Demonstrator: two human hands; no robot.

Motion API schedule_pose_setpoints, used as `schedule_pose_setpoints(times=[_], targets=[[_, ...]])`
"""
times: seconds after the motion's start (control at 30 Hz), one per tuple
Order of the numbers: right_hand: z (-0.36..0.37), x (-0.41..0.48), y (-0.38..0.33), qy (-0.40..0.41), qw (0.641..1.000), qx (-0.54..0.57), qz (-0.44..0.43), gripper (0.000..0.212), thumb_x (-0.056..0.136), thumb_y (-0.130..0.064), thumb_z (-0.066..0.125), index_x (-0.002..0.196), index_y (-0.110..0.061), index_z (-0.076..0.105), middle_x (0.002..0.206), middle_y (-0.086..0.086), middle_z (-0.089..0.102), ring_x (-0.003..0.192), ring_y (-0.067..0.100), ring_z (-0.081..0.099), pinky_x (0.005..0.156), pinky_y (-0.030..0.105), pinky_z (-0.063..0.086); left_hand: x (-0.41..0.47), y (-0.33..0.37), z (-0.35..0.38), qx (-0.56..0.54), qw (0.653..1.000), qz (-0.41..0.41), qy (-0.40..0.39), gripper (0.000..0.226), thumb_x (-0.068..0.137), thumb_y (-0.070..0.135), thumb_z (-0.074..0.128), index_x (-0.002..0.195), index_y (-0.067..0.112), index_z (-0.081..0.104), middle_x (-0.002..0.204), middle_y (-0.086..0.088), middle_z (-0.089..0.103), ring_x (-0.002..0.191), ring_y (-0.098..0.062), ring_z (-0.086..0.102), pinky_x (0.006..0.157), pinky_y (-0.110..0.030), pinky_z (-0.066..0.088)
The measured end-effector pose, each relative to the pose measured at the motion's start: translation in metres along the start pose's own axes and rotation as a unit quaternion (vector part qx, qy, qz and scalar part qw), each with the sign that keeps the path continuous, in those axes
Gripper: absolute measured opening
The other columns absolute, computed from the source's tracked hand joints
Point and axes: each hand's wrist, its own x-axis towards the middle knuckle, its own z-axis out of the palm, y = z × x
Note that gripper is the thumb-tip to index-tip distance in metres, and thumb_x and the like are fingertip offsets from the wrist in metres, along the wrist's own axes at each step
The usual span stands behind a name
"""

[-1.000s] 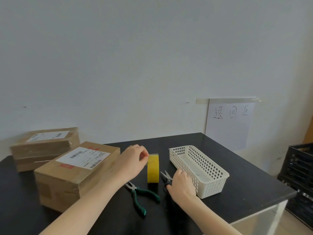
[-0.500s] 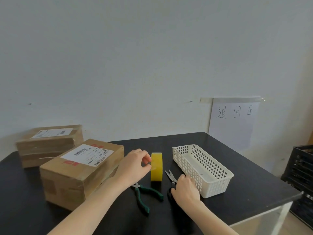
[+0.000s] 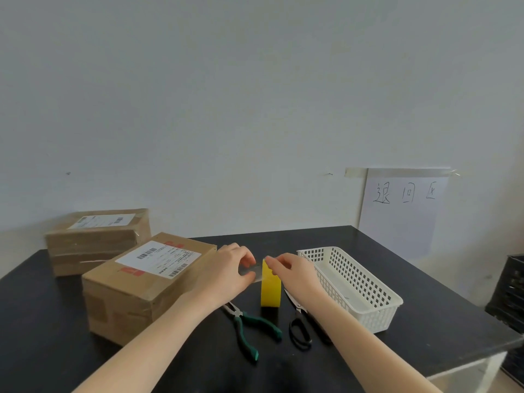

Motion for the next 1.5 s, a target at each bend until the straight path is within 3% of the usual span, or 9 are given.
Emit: schedule_pose_setpoints(times=[0.1,0.3,0.4,0.63,0.83,0.97,1.17,1.33,1.5], targets=[[0.003,0.002,-0.01,-0.052,0.999,0.013,-0.005,0.026,0.09,-0.049,0.058,0.085,-0.026,0.068,0.072,-0.014,0.06,0.068,0.004,0.054,0.061,0.018,0.04,0.001,-0.007,-0.001,-0.029,1.0,-0.006,0.007,0.019,0.072,0.049,0.055,0.089,0.041,0.054,0.09,0.021,0.055,0.088,-0.002,0.053,0.071,-0.035,0.053],[0.017,0.008,-0.026,-0.106,0.994,0.039,-0.014,0.023,0.088,-0.042,0.065,0.09,-0.022,0.076,0.063,-0.012,0.058,0.06,0.003,0.05,0.056,0.017,0.039,-0.001,-0.016,-0.012,-0.086,0.996,0.012,0.033,0.016,0.078,0.034,0.069,0.091,0.031,0.06,0.09,0.016,0.056,0.091,-0.002,0.051,0.076,-0.031,0.049],[0.025,0.011,-0.033,-0.127,0.99,0.056,-0.017,0.02,0.085,-0.039,0.066,0.088,-0.023,0.078,0.072,-0.001,0.065,0.063,0.007,0.052,0.058,0.02,0.042,-0.005,-0.024,-0.019,-0.084,0.996,0.019,0.037,0.016,0.08,0.031,0.069,0.093,0.03,0.06,0.091,0.016,0.056,0.091,-0.001,0.051,0.078,-0.03,0.049],[0.051,0.02,-0.048,-0.13,0.989,0.059,-0.047,0.015,0.086,-0.032,0.064,0.081,-0.027,0.077,0.067,-0.003,0.063,0.063,0.01,0.053,0.057,0.021,0.041,-0.02,-0.052,-0.036,-0.078,0.996,0.003,0.041,0.019,0.083,0.035,0.06,0.102,0.033,0.06,0.098,0.016,0.056,0.094,-0.001,0.054,0.081,-0.032,0.05],[0.073,0.021,-0.063,-0.14,0.986,0.045,-0.079,0.014,0.087,-0.024,0.064,0.081,-0.018,0.075,0.064,-0.005,0.057,0.059,0.01,0.047,0.057,0.021,0.038,-0.038,-0.082,-0.054,-0.054,0.997,-0.033,0.052,0.037,0.09,0.034,0.058,0.125,0.04,0.049,0.107,0.022,0.056,0.102,0.003,0.052,0.086,-0.018,0.046],[0.087,0.023,-0.069,-0.136,0.986,0.057,-0.079,0.015,0.087,-0.023,0.063,0.076,-0.022,0.073,0.064,-0.01,0.057,0.059,0.008,0.046,0.057,0.02,0.036,-0.051,-0.114,-0.067,-0.04,0.993,-0.083,0.076,0.032,0.091,0.03,0.059,0.121,0.039,0.053,0.106,0.02,0.057,0.103,0.0,0.054,0.082,-0.022,0.054],[0.099,0.023,-0.074,-0.128,0.987,0.047,-0.088,0.018,0.093,-0.026,0.057,0.086,-0.024,0.073,0.086,-0.01,0.066,0.07,0.008,0.054,0.06,0.02,0.039,-0.073,-0.168,-0.088,0.015,0.982,-0.159,0.103,0.028,0.098,0.016,0.045,0.117,0.03,0.061,0.122,0.013,0.055,0.114,-0.007,0.049,0.093,-0.023,0.043],[0.107,0.022,-0.074,-0.153,0.982,0.051,-0.093,0.018,0.096,-0.031,0.055,0.093,-0.025,0.072,0.104,-0.01,0.07,0.096,0.011,0.064,0.071,0.016,0.044,-0.089,-0.198,-0.098,0.065,0.979,-0.19,0.027,0.043,0.098,0.005,0.04,0.129,0.03,0.056,0.139,0.011,0.047,0.13,-0.012,0.04,0.11,-0.031,0.033],[0.11,0.025,-0.072,-0.148,0.983,0.034,-0.099,0.019,0.097,-0.033,0.054,0.096,-0.024,0.071,0.108,-0.013,0.069,0.097,0.007,0.062,0.073,0.014,0.044,-0.097,-0.201,-0.097,0.04,0.987,-0.15,-0.03,0.052,0.094,0.011,0.052,0.135,0.041,0.045,0.145,0.017,0.033,0.133,-0.007,0.036,0.108,-0.025,0.032]])
